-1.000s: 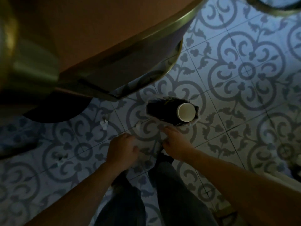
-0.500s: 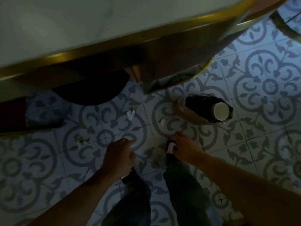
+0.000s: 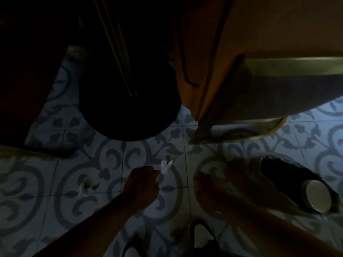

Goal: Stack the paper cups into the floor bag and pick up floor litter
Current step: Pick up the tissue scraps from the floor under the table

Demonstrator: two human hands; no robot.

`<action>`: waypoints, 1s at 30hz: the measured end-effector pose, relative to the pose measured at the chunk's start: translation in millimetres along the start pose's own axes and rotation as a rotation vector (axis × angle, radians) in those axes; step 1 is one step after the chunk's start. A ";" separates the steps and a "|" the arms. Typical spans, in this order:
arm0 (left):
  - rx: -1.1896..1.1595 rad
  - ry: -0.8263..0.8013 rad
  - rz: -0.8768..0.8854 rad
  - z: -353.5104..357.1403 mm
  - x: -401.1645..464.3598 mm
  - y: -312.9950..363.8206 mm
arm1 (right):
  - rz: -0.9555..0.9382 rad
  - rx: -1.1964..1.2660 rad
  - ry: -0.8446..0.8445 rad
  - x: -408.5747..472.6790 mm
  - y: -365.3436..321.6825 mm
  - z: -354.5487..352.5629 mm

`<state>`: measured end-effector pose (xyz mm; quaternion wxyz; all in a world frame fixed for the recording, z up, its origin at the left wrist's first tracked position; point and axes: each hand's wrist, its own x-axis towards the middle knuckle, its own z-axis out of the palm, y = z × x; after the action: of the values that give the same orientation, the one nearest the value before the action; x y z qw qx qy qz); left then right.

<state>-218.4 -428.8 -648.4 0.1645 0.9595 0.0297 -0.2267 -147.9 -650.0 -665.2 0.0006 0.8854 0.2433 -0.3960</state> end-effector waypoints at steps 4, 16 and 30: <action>0.021 0.006 -0.038 48.8 41.4 -24.1 | -0.094 -0.103 0.033 71.1 -8.3 19.6; -0.038 0.030 0.007 112.0 123.9 -85.3 | -0.570 -0.409 0.084 227.0 16.0 12.1; -0.783 -0.023 -0.411 122.7 121.9 -111.2 | -0.571 -0.322 0.169 217.2 3.4 42.0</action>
<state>-176.0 -366.4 -839.8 0.4675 0.7965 0.3014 -0.2370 -52.5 -567.7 -847.1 0.0093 0.7997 0.5401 -0.2621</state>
